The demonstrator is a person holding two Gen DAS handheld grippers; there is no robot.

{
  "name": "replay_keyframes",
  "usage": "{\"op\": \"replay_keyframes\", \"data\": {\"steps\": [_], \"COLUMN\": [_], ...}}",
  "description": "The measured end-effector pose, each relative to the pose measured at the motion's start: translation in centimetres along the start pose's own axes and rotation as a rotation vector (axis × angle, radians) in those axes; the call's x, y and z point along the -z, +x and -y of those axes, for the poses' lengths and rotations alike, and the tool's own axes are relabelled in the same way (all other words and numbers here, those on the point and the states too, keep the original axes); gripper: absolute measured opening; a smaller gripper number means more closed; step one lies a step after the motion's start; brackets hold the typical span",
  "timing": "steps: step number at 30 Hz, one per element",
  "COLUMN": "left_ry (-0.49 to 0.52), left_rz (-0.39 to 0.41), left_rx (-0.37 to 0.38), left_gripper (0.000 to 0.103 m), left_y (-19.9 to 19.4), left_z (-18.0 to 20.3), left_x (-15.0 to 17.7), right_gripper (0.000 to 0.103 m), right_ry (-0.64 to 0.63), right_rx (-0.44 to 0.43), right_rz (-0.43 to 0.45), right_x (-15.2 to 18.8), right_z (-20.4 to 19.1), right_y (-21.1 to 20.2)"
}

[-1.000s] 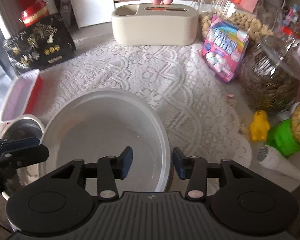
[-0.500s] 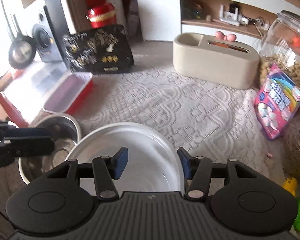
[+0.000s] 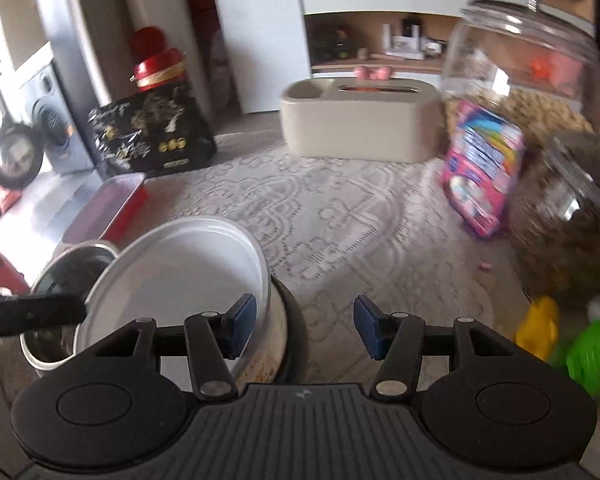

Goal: Organize plates and bowls
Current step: 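Grasp the rims of the stacked bowls with the right tool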

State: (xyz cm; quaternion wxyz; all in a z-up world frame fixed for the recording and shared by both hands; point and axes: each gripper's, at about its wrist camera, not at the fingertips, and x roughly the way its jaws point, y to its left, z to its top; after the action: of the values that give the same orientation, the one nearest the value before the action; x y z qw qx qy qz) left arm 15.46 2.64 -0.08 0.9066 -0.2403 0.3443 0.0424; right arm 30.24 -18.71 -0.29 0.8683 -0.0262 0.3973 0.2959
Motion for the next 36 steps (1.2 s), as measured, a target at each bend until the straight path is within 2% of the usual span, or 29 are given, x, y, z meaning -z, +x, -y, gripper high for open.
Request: {"op": "replay_keyframes", "data": {"steps": [7,11,15,18,22,24,32,36], "left_ry": [-0.034,-0.056,-0.075,-0.077,-0.035,-0.01,0.0,-0.012], "left_rz": [0.028,0.012,-0.021,-0.054,-0.052,-0.053,-0.081,-0.09], "left_rx": [-0.022,-0.051,-0.049,-0.055,-0.124,-0.147,-0.147,-0.113], "left_gripper": [0.025,0.025,0.025,0.026,0.04,0.04,0.039,0.039], "left_y": [-0.4,0.4,1.4,2.4,3.2,3.5,4.2,4.5], "left_z": [-0.3,-0.8,-1.2,-1.3,-1.0,-0.7,-0.6,-0.5], "left_x": [-0.6,-0.4,0.0,0.3,0.6,0.6,0.6,0.6], "right_gripper": [0.054,0.055,0.055,0.055,0.055,0.055,0.055,0.055], "right_ry": [0.028,0.019,0.008,-0.004,-0.01,-0.013,0.037,0.063], "right_rx": [-0.011,-0.006,-0.013,-0.017,-0.023,-0.028,-0.082,-0.136], "right_rz": [0.065,0.021,-0.058,-0.085,-0.115,-0.129,-0.139,-0.166], "right_x": [-0.1,0.3,1.3,1.8,2.0,2.1,2.0,2.2], "right_z": [0.2,-0.1,-0.7,-1.1,-1.5,-1.6,-0.4,0.0], "right_y": [-1.4,0.0,2.1,2.8,3.7,4.1,4.1,4.8]}}
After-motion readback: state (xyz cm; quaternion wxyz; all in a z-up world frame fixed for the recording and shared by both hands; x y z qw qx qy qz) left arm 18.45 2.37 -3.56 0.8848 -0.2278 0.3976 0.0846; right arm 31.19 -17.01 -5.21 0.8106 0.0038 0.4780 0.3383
